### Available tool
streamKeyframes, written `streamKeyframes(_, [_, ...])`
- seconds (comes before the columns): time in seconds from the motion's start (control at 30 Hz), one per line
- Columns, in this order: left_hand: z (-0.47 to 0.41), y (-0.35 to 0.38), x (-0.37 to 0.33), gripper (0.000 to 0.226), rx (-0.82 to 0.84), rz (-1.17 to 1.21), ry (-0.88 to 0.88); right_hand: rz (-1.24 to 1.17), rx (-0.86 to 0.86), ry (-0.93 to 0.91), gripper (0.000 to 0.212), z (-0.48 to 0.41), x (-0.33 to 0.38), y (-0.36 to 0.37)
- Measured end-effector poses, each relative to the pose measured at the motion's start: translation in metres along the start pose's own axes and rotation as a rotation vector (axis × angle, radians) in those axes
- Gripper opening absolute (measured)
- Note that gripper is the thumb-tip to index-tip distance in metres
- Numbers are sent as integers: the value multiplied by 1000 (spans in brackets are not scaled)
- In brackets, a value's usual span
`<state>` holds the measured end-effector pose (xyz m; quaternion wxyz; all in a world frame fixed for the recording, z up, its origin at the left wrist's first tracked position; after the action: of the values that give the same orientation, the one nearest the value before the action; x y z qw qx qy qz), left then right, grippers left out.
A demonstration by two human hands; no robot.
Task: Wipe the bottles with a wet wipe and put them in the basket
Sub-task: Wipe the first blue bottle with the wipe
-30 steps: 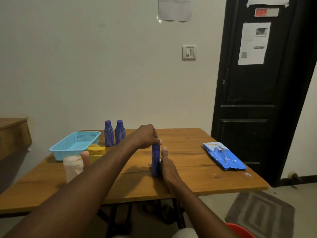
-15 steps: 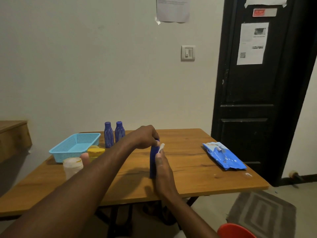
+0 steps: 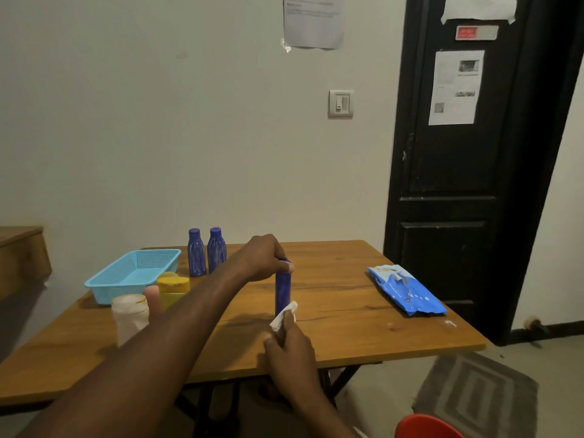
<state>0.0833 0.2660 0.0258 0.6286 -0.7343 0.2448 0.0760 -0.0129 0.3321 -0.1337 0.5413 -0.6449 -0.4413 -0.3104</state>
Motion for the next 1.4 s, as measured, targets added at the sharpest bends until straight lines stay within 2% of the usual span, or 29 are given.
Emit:
streamKeyframes(0.1, [1,0,-3,26,-2,-17,-11,-131,75,52,90,8,10,10])
streamKeyframes(0.23, [-1,-1,-4,24,15,-30,-38,-246,85,141,101,-9,16,11])
streamKeyframes(0.4, [-3,-1,-5,25,11,-58,-49,-164,125,254,105,-42,15,-9])
streamKeyframes(0.5, [-2,0,-6,24,-1,-64,-44,-41,107,247,112,-35,13,-4])
streamKeyframes(0.67, [-2,1,-7,25,-8,-78,-39,57,80,136,109,-4,4,12])
streamKeyframes(0.83, [-2,0,-7,25,11,-82,-51,-20,107,242,118,-32,4,5])
streamKeyframes(1.03, [-2,-1,-7,25,16,-63,-61,0,216,198,110,-49,6,-18])
streamKeyframes(1.27, [-3,0,-5,25,28,-37,-71,38,151,135,111,-4,-3,10])
streamKeyframes(1.4, [-2,-2,-2,25,35,-29,-101,-96,141,174,111,-29,-1,5])
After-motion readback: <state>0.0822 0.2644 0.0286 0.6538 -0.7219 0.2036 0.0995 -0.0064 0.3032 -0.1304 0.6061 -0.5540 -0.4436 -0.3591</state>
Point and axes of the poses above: each hand's wrist, its own z-axis away from the middle knuckle, its own y-axis out of the palm, x = y × z, the point moved 2 cm from there along -z, towards the middle knuckle
